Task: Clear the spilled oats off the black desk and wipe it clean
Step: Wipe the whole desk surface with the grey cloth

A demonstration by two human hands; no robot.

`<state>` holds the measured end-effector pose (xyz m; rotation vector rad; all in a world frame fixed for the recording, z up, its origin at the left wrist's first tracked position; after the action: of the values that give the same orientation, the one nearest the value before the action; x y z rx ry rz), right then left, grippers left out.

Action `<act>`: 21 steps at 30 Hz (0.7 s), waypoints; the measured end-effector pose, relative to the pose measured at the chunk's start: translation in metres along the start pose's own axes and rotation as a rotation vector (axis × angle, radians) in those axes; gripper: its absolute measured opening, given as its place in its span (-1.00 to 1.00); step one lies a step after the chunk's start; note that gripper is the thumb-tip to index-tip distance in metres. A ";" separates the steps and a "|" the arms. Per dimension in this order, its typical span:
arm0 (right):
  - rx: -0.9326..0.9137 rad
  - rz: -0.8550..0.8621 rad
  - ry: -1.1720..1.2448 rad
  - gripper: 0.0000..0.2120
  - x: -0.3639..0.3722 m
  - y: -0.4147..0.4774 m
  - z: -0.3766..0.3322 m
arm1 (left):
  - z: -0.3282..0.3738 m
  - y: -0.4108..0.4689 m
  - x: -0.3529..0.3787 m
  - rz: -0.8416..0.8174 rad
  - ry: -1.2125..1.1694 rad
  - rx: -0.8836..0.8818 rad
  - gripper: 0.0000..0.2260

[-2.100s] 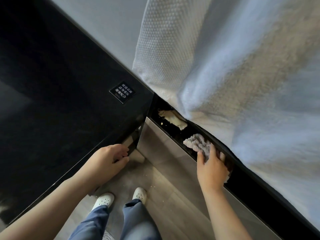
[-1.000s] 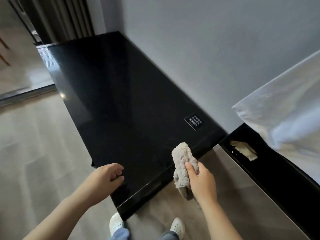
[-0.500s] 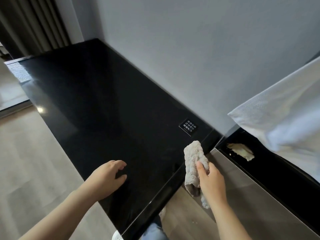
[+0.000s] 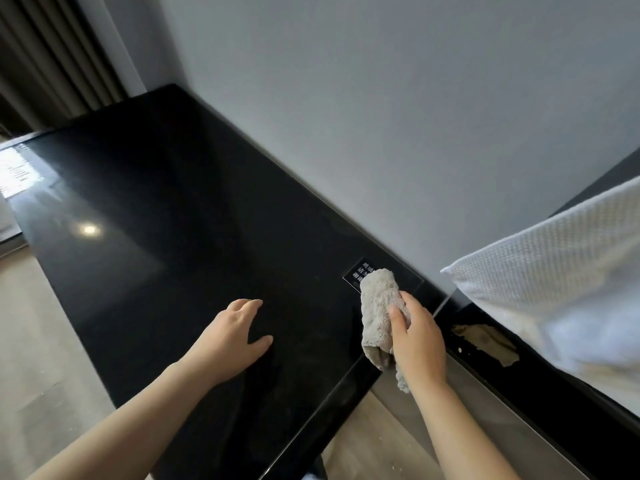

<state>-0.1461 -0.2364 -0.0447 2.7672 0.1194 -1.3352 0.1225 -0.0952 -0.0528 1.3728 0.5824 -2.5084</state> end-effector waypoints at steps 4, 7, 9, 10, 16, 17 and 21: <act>0.020 0.046 -0.018 -0.58 0.010 0.018 0.000 | -0.005 0.022 0.004 0.007 0.054 -0.017 -0.35; 0.012 0.060 -0.108 -0.52 0.018 0.032 -0.002 | -0.007 0.035 0.012 -0.013 0.085 -0.013 -0.36; -0.009 0.090 -0.162 -0.49 0.018 0.041 -0.001 | -0.007 0.042 0.021 -0.047 0.100 -0.008 -0.36; -0.015 0.119 -0.180 -0.47 0.016 0.046 0.001 | -0.007 0.046 0.026 -0.065 0.109 -0.002 -0.36; 0.139 0.153 -0.307 -0.56 0.027 0.069 0.020 | -0.025 0.077 0.038 -0.144 0.206 0.043 -0.33; 0.171 0.119 -0.338 -0.58 0.035 0.071 0.023 | -0.029 0.082 0.039 -0.150 0.223 0.049 -0.32; 0.243 0.009 -0.451 -0.43 0.067 0.073 0.035 | -0.048 0.097 0.055 -0.235 0.330 0.038 -0.16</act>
<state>-0.1244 -0.3092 -0.1168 2.5493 -0.0857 -2.0498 0.1657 -0.1613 -0.1457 1.8493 0.8042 -2.4912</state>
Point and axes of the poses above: each hand's wrist, its own y-axis towards the middle knuckle, its own x-axis out of the palm, z = x × y, the point moved 10 cm from there along y, towards the middle knuckle, and after that the axes turned 7 degrees about z, right-handed, at the moved point
